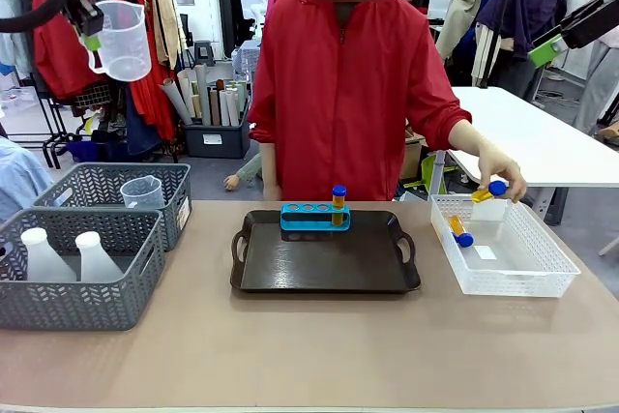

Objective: Prepare the laboratory tools.
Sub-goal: Pick up one Large Measuring Cup and place it on the Handle tray.

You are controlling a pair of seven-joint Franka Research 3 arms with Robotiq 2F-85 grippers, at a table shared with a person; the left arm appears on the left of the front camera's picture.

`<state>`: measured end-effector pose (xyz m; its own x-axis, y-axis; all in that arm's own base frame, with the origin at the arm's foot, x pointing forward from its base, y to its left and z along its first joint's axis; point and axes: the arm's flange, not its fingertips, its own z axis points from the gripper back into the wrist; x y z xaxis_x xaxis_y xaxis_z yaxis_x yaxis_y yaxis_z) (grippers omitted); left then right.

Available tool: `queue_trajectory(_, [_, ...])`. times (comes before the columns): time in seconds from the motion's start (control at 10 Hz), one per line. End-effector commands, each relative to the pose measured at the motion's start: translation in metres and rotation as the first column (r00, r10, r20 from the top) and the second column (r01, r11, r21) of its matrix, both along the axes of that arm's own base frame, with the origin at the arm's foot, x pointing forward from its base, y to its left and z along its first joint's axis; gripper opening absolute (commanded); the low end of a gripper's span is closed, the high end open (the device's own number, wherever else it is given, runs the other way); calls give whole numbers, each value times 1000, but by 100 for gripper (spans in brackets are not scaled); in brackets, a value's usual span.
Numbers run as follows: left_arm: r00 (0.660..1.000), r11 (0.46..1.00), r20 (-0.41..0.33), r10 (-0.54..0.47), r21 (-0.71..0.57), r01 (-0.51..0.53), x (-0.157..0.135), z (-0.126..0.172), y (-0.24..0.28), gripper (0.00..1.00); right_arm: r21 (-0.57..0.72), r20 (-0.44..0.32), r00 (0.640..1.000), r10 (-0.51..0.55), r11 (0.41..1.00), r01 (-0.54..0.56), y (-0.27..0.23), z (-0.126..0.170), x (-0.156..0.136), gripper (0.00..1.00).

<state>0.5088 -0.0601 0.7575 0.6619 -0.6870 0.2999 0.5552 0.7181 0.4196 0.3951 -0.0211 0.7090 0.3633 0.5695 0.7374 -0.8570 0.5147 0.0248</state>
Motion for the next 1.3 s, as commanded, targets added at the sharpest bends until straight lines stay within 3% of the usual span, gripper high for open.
queue_trajectory(0.0, [1000,999,-6,-18,36,19,-6,12,-1,0,7,5,1000,8,1000,-8,1,1,-1,100])
queue_trajectory(0.8, [1000,1000,-12,-12,8,12,-3,7,-6,0,7,5,1000,8,1000,-8,1,1,-1,100])
queue_trajectory(0.9, [992,999,-115,-49,17,51,-7,18,-19,0,7,5,1000,8,1000,-8,1,1,-1,100])
queue_trajectory(1.2, [949,973,-217,-227,0,232,-3,16,-69,0,7,5,1000,8,1000,-8,1,1,-1,100])
